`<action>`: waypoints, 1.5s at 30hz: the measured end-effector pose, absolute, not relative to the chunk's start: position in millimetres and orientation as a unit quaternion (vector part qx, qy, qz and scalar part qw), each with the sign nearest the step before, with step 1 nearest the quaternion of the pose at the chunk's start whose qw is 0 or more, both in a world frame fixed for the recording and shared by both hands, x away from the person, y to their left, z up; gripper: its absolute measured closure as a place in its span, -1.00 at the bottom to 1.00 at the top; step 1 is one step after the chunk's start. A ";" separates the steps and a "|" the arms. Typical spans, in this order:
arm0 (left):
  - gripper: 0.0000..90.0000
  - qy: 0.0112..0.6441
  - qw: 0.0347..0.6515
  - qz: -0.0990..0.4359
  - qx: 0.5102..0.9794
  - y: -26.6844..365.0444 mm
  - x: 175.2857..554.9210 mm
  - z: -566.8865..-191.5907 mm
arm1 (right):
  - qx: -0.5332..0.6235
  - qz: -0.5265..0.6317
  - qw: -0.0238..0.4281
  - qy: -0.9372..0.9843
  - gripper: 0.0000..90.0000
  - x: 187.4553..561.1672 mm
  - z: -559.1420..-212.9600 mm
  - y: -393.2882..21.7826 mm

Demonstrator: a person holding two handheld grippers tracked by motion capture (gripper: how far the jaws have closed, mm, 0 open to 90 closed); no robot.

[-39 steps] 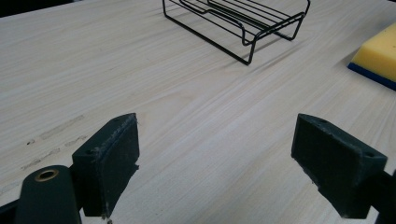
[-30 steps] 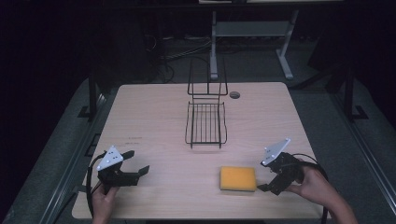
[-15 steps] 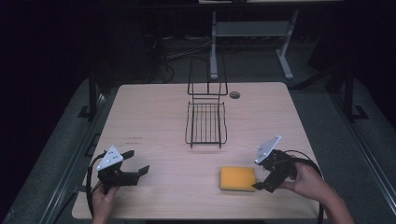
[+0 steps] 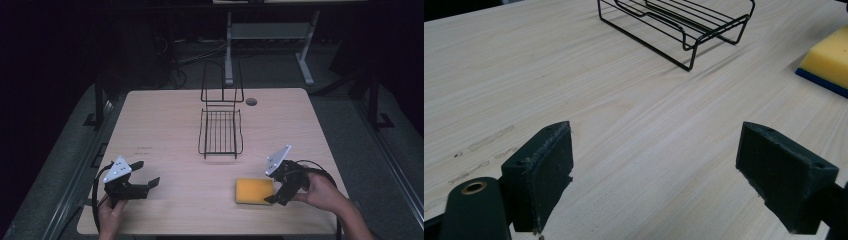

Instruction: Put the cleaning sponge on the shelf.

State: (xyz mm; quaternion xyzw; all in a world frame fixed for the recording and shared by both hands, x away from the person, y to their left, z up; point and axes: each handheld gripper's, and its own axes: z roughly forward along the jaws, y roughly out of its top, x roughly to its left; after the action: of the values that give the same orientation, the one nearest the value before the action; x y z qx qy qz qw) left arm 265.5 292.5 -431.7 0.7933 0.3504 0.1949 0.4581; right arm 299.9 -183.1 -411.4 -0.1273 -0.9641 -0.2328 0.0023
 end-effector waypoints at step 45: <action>-0.68 0.348 0.460 0.195 0.793 293.9 265.1 -430.8 | -0.102 -0.225 0.017 -0.969 -0.68 309.0 -426.6 -148.3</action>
State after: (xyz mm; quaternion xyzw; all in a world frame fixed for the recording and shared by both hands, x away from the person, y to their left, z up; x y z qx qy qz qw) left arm 265.1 293.9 -430.8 0.7930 0.3478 0.1955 0.4605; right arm 309.0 -148.3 -426.6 -0.1023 -0.9688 -0.2253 0.0166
